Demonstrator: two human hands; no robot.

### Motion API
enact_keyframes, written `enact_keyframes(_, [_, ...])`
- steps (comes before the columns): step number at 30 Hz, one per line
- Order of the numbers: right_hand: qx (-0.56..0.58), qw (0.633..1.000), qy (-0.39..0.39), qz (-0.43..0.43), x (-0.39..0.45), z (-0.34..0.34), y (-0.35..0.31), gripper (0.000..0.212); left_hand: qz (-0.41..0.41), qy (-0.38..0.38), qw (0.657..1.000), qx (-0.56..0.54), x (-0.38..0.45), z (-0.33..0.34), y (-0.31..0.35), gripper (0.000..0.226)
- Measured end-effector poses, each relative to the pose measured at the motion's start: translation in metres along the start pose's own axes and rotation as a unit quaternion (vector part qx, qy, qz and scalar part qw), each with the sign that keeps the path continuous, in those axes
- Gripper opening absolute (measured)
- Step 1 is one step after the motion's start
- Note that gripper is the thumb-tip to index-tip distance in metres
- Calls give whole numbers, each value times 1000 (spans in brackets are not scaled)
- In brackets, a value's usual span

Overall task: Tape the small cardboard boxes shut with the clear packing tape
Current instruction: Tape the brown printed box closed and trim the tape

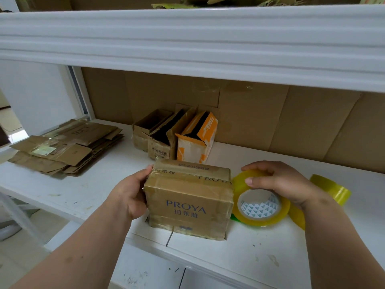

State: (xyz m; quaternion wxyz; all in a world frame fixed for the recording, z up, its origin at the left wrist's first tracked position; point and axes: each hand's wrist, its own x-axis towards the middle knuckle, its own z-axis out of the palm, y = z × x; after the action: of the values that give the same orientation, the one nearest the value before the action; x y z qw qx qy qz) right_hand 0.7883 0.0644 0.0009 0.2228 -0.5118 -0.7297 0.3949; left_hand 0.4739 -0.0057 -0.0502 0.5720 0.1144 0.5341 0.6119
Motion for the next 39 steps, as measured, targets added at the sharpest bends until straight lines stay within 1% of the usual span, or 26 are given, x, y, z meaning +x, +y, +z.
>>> enact_keyframes(3, [10, 1000, -2, 5, -2, 1, 0, 46, 8, -10, 1000, 6, 0, 1, -1, 20])
enact_keyframes(5, [18, 1000, -1, 3, -2, 3, 1, 42, 11, -10, 1000, 12, -2, 4, -2, 19])
enact_keyframes(7, [27, 1000, 4, 0, -1, 3, 2, 30, 4, 3, 1000, 9, -1, 5, 0, 20])
enact_keyframes(9, [25, 1000, 11, 0, -1, 5, 3, 29, -2, 22, 1000, -1, -1, 6, 0, 15])
enact_keyframes(12, [25, 1000, 16, 4, -2, 6, 3, 44, 37, 40, 999, -3, 0, 6, -6, 7])
enact_keyframes(14, [32, 999, 17, 1, -3, 6, 3, 47, 83, 57, 995, -2, -3, 7, -12, 4])
enact_keyframes(16, [38, 999, 14, 0, -5, 6, 4, 49, 131, 80, 988, 26, -7, 7, -16, 12])
enact_keyframes(18, [38, 999, 13, 0, -6, 5, 5, 48, 189, 110, 970, 105, -12, 7, -17, 21])
enact_keyframes(20, [32, 999, 16, 2, -6, 5, 3, 44, 237, 125, 943, 199, -16, 5, -14, 28])
enact_keyframes(22, [22, 1000, 19, 5, -5, 7, 0, 43, 237, 98, 930, 264, -18, 2, -10, 32])
enact_keyframes(24, [-1, 1000, 14, 3, -2, 15, -5, 36, 211, 58, 921, 322, -21, -1, -6, 39])
enact_keyframes(25, [-6, 1000, 14, 2, 0, 20, -6, 34, 202, 48, 919, 335, -21, -2, -3, 43])
enact_keyframes(28, [19, 1000, 12, 2, 0, 33, -14, 37, 189, 46, 916, 351, -21, -9, 14, 39])
enact_keyframes(29, [24, 1000, 3, -2, 0, 37, -17, 39, 180, 46, 917, 353, -19, -13, 20, 45])
enact_keyframes(31, [40, 999, -25, -5, -2, 42, -24, 35, 167, 66, 913, 367, -12, -17, 30, 68])
enact_keyframes(32, [53, 998, -41, -6, -3, 45, -28, 31, 180, 90, 896, 397, -11, -17, 34, 71])
enact_keyframes(33, [64, 996, -54, -7, -3, 48, -30, 30, 209, 127, 857, 453, -10, -14, 36, 68])
enact_keyframes(34, [73, 995, -65, -7, -3, 49, -32, 34, 253, 172, 793, 527, -11, -11, 38, 61])
enact_keyframes(35, [86, 994, -74, -5, -3, 50, -33, 39, 308, 199, 714, 597, -13, -6, 38, 52])
enact_keyframes(36, [106, 991, -82, -2, -3, 51, -33, 43, 360, 197, 646, 644, -19, 0, 37, 43])
enact_keyframes(37, [129, 987, -92, -2, -4, 51, -33, 43, 388, 167, 600, 679, -23, 6, 34, 37])
enact_keyframes(38, [148, 983, -104, -6, -5, 52, -34, 40, 385, 131, 568, 715, -27, 14, 29, 40])
enact_keyframes(39, [162, 980, -117, -11, -5, 53, -34, 33, 354, 100, 548, 751, -31, 21, 23, 54])
